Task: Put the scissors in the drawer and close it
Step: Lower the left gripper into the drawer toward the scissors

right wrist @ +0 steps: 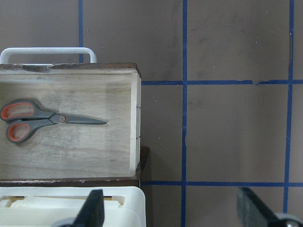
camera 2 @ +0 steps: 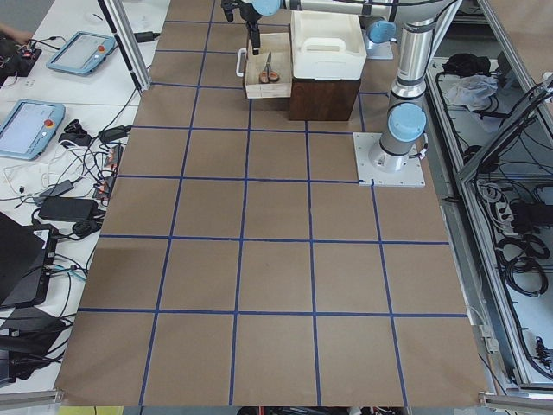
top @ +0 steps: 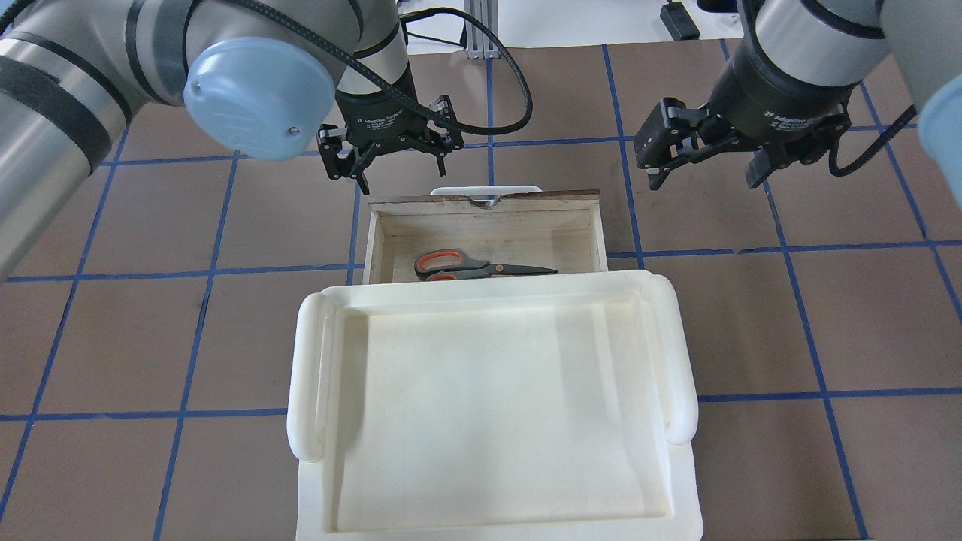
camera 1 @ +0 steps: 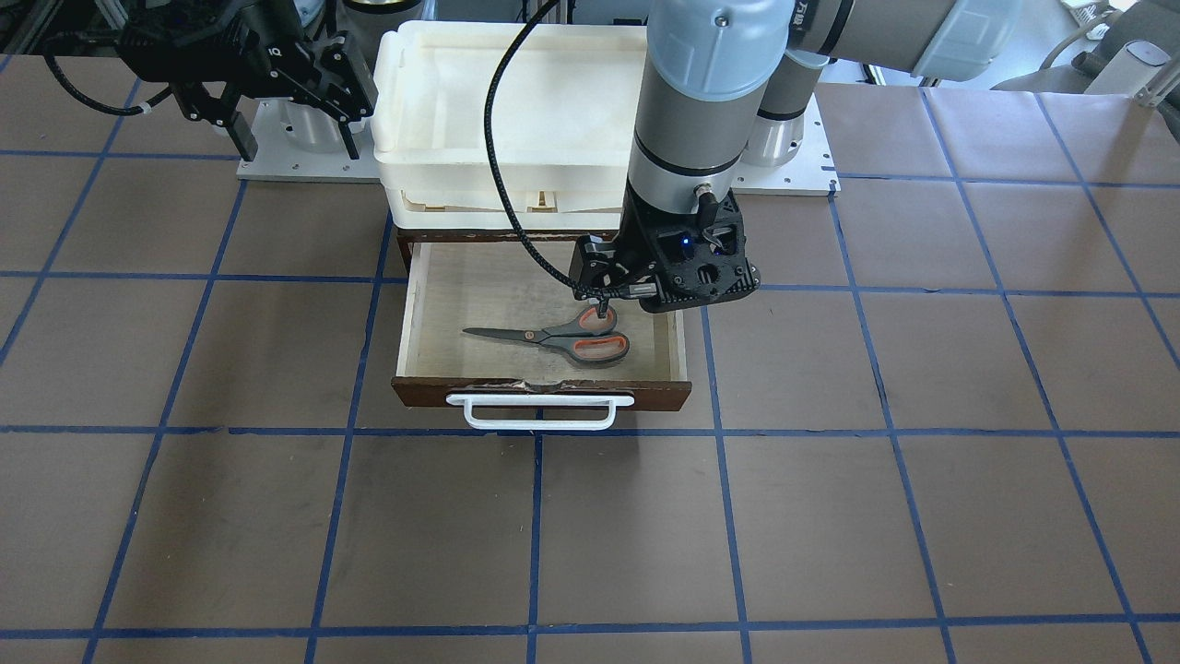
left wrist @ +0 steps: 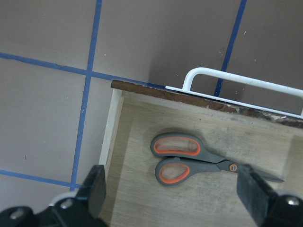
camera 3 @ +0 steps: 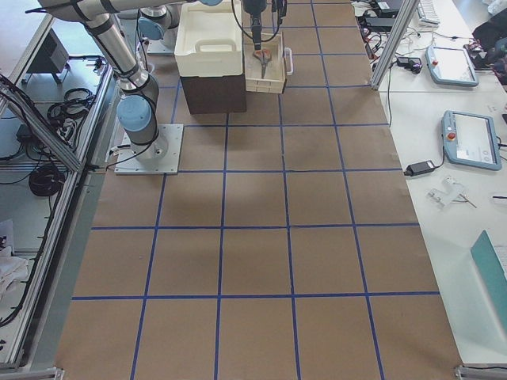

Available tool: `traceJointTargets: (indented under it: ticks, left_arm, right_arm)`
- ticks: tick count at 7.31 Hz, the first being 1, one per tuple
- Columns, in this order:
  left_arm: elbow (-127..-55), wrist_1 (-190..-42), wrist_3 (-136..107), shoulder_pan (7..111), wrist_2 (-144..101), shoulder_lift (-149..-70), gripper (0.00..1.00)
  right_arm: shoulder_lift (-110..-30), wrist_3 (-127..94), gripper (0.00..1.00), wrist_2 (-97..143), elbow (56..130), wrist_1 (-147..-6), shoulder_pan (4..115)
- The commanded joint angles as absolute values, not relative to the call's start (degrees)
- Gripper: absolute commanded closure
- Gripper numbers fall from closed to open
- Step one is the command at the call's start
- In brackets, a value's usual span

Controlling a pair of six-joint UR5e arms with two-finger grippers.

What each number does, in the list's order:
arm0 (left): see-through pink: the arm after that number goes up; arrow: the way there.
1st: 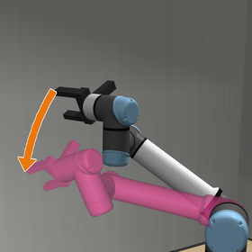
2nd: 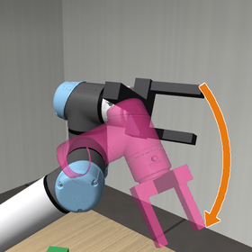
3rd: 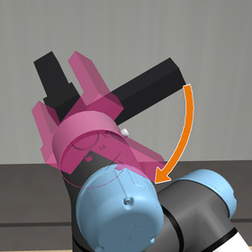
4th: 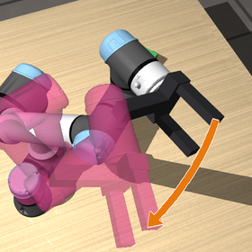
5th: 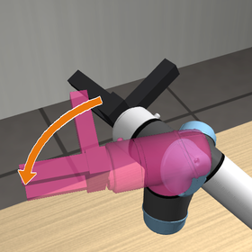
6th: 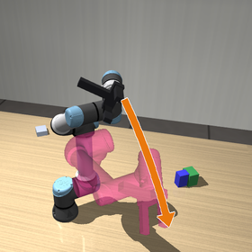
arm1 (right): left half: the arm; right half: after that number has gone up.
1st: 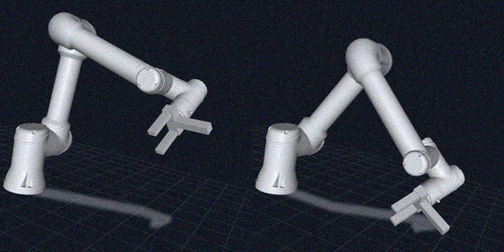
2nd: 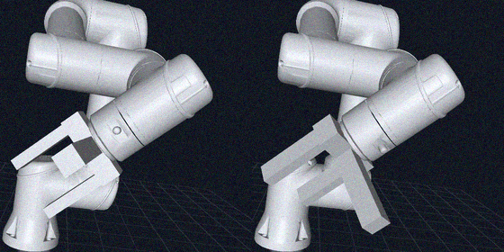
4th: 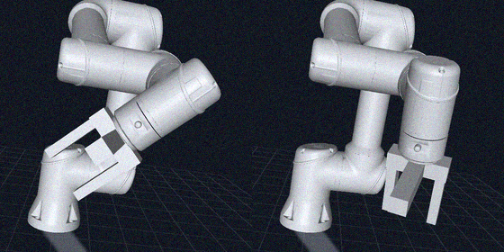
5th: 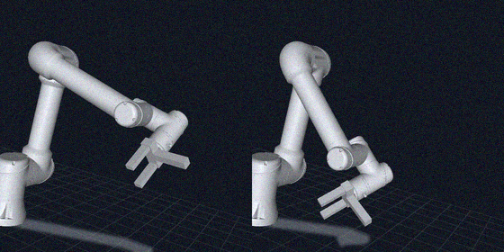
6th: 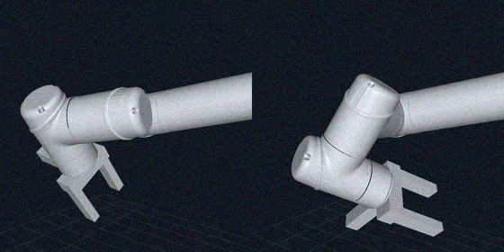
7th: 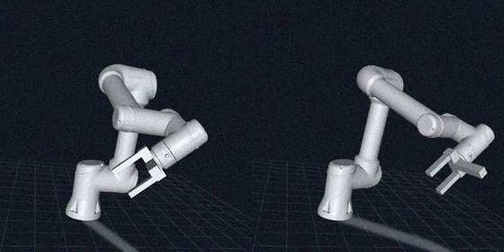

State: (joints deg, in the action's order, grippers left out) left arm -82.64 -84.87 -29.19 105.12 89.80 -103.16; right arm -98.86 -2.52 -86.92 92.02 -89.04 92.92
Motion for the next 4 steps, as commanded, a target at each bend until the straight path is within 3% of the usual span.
traceJointTargets:
  ticks: [1,4]
  left_arm:
    - [-82.7,-84.1,-33.2,105.6,90.0,-103.8,0.00]
    - [-82.4,-81.7,-39.7,106.9,89.1,-105.3,0.00]
  right_arm:
    - [-98.8,-2.5,0.00,-86.7,92.0,-89.0,93.0]
    - [-98.7,-2.5,0.00,-87.1,92.0,-88.9,92.9]
